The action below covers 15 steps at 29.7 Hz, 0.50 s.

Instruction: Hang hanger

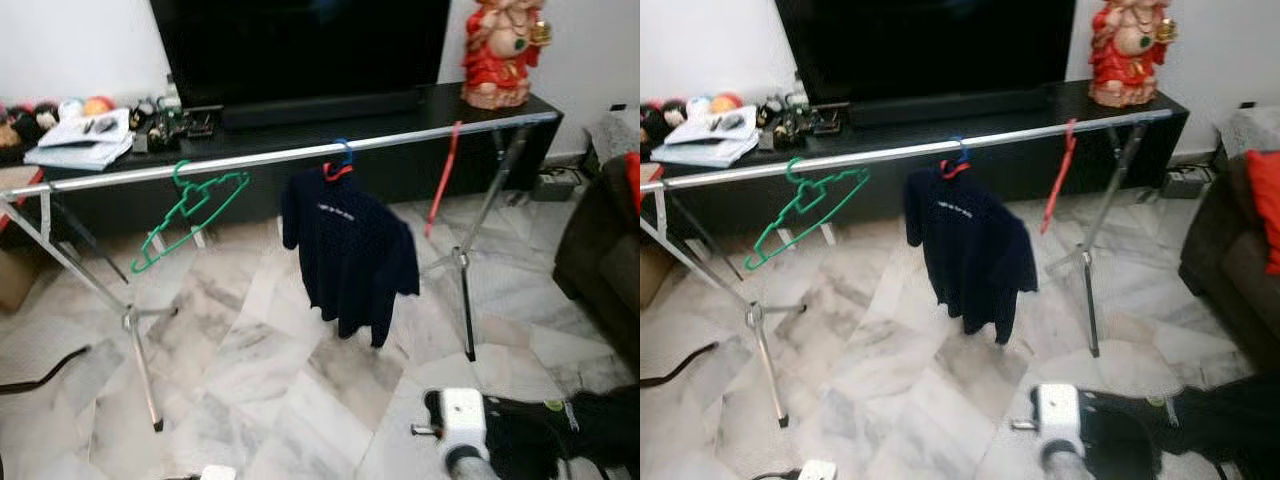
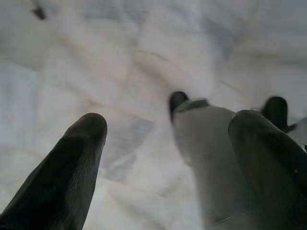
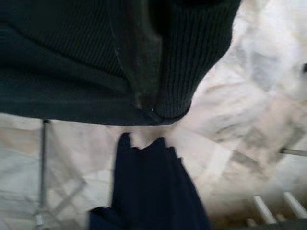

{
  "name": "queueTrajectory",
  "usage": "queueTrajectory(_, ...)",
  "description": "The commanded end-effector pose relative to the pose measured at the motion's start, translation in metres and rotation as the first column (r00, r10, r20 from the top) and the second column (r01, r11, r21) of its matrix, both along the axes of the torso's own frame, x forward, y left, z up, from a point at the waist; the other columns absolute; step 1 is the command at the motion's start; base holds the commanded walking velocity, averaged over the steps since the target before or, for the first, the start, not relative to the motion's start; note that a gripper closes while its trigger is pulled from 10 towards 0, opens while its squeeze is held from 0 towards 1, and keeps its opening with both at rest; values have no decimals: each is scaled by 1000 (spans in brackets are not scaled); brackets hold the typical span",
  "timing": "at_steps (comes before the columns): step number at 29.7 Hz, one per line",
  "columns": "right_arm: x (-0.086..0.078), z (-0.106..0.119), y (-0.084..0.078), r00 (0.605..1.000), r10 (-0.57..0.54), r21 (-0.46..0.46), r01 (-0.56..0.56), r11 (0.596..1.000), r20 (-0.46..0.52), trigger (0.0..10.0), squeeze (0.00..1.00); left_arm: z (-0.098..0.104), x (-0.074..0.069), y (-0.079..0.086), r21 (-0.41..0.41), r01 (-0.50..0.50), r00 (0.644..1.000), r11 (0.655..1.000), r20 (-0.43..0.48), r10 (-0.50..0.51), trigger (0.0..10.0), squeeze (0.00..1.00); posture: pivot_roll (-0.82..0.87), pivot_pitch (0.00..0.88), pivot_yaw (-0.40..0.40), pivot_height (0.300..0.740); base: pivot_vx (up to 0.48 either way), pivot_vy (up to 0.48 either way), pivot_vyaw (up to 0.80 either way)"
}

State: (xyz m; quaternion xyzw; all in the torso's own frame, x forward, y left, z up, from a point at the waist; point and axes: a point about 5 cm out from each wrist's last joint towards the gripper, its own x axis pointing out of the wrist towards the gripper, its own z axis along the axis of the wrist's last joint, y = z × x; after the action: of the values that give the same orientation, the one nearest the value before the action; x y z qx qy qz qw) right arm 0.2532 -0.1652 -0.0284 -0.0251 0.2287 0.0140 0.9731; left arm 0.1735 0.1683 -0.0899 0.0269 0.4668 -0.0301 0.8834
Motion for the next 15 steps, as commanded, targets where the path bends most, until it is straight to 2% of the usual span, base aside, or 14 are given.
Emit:
queueTrajectory(1, -3, -3, -3, 1000, 0, -8, 0, 1000, -14, 10000, 0, -3, -6, -2, -4, 0, 1000, 1000, -22, 0, 10000, 0, 23, 48, 89, 740, 0, 289, 0)
queueTrajectory(9, -3, -3, -4, 1000, -2, -13, 2, 1000, -19, 10000, 0, -3, -6, -3, -5, -2, 1000, 1000, -21, 2, 10000, 0, 26, 40, 85, 740, 0, 288, 0)
queueTrajectory(15, -2, -2, -8, 1000, -22, -30, 21, 999, -19, 10000, 0, -2, -5, -4, 5, -3, 1000, 1000, 8, 3, 10000, 0, 24, 17, 85, 740, 0, 0, 0)
